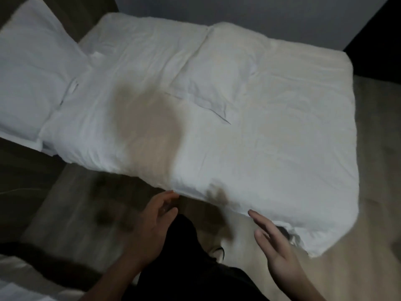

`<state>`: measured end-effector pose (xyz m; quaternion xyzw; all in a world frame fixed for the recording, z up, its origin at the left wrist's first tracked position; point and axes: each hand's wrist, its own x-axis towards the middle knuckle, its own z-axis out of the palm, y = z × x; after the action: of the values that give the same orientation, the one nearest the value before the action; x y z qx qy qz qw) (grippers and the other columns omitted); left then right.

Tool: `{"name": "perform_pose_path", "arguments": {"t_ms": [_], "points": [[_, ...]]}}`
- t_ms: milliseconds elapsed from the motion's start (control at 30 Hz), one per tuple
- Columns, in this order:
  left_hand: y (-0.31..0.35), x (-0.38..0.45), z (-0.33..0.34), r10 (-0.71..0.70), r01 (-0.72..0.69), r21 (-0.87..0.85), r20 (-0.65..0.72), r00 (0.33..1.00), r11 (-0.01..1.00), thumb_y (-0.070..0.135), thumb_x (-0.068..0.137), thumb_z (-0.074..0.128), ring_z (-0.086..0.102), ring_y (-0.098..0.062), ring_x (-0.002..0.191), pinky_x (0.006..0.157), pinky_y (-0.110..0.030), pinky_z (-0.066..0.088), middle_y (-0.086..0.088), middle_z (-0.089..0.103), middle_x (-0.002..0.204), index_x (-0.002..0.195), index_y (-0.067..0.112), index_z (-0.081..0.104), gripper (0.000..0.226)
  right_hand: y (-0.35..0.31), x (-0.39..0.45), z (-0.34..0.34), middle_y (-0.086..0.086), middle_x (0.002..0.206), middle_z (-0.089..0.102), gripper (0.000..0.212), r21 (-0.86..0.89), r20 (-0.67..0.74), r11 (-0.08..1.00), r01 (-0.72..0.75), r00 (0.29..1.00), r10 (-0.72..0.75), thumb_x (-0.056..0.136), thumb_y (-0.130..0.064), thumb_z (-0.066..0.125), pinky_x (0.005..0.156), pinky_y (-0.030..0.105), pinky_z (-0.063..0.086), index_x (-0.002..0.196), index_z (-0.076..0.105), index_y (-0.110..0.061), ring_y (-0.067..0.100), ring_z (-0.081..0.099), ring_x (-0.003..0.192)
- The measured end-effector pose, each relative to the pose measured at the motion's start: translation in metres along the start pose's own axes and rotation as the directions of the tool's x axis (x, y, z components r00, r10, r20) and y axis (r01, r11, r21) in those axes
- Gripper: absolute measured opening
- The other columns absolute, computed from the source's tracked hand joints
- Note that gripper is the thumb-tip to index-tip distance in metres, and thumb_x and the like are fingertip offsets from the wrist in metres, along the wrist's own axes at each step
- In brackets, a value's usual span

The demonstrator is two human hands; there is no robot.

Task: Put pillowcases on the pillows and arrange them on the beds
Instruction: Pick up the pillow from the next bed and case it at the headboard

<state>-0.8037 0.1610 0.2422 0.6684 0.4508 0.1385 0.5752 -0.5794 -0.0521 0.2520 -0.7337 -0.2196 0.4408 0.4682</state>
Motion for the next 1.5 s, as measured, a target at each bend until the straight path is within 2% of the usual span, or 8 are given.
{"name": "perform_pose_path", "arguments": {"t_ms": [133,433,633,900,1133,1267,1400,1500], "points": [[0.012,-0.016,0.055,0.01,-0.007,0.1,-0.031,0.999,0.995,0.044,0.087,0.059,0.053,0.008,0.127,0.097,-0.005,0.04,0.032,0.056,0.136,0.124,0.034,0.066,0.038,0.005,0.009,-0.062,-0.027,0.145,0.056,0.038,-0.093,0.045,0.994,0.065,0.997,-0.061,0.101,-0.038,0.057,0.11,0.005,0.032,0.138,0.059,-0.034,-0.009,0.043,0.139],[0.037,0.041,0.184,0.017,-0.014,0.077,-0.044,0.999,0.997,0.049,0.084,0.055,0.05,0.002,0.134,0.109,-0.031,0.044,0.031,0.053,0.139,0.124,0.036,0.064,0.043,0.006,0.055,-0.188,-0.02,0.147,0.056,0.043,-0.162,0.072,0.984,0.08,0.995,-0.07,0.096,-0.033,0.057,0.116,0.03,0.037,0.139,0.059,-0.032,0.0,0.046,0.141],[0.102,0.092,0.274,0.071,-0.071,0.067,0.014,0.997,0.995,0.047,0.091,0.052,0.046,-0.004,0.139,0.11,-0.026,0.04,0.024,0.049,0.146,0.131,0.031,0.062,0.045,0.006,0.066,-0.287,-0.022,0.148,0.053,0.043,-0.174,0.07,0.985,0.004,0.998,0.009,0.096,-0.037,0.055,0.108,0.016,0.041,0.138,0.059,-0.038,-0.002,0.047,0.139],[0.122,0.071,0.379,-0.034,0.041,0.026,-0.232,0.972,0.999,0.049,0.089,0.054,0.048,0.0,0.137,0.108,-0.024,0.043,0.025,0.052,0.144,0.126,0.037,0.064,0.041,0.031,0.109,-0.416,-0.019,0.144,0.058,0.042,-0.225,0.202,0.973,0.053,0.979,-0.006,0.094,-0.035,0.056,0.109,0.023,0.042,0.135,0.062,-0.036,-0.001,0.051,0.136],[0.147,-0.014,0.521,-0.18,0.171,-0.065,-0.535,0.826,0.983,0.045,0.088,0.055,0.05,-0.003,0.136,0.108,-0.026,0.043,0.023,0.056,0.141,0.127,0.032,0.066,0.043,0.032,0.15,-0.521,-0.024,0.144,0.055,0.037,-0.318,0.551,0.922,0.223,0.834,-0.012,0.099,-0.04,0.053,0.113,0.028,0.042,0.135,0.059,-0.041,-0.001,0.048,0.138],[0.177,-0.032,0.564,-0.159,0.151,-0.064,-0.607,0.779,0.986,0.048,0.088,0.054,0.049,-0.002,0.137,0.107,-0.012,0.037,0.019,0.055,0.144,0.128,0.023,0.066,0.049,0.015,0.16,-0.555,-0.025,0.141,0.057,0.035,-0.348,0.596,0.882,0.317,0.801,-0.052,0.103,-0.024,0.056,0.115,0.034,0.041,0.135,0.059,-0.037,-0.001,0.049,0.138],[0.191,-0.028,0.587,-0.173,0.13,-0.114,-0.644,0.745,0.985,0.047,0.088,0.053,0.048,-0.003,0.138,0.109,-0.021,0.039,0.019,0.054,0.144,0.128,0.026,0.066,0.047,0.002,0.167,-0.568,-0.027,0.144,0.054,0.038,-0.376,0.642,0.849,0.373,0.765,-0.051,0.104,-0.019,0.055,0.117,0.036,0.039,0.136,0.058,-0.039,-0.002,0.045,0.14],[0.19,-0.012,0.591,-0.173,0.112,-0.137,-0.63,0.757,0.984,0.045,0.088,0.054,0.048,-0.006,0.139,0.117,-0.038,0.039,0.015,0.054,0.146,0.128,0.026,0.066,0.046,-0.003,0.17,-0.57,-0.024,0.146,0.054,0.039,-0.378,0.624,0.849,0.368,0.779,-0.061,0.104,-0.02,0.055,0.118,0.039,0.039,0.135,0.059,-0.042,0.001,0.044,0.142]]}}
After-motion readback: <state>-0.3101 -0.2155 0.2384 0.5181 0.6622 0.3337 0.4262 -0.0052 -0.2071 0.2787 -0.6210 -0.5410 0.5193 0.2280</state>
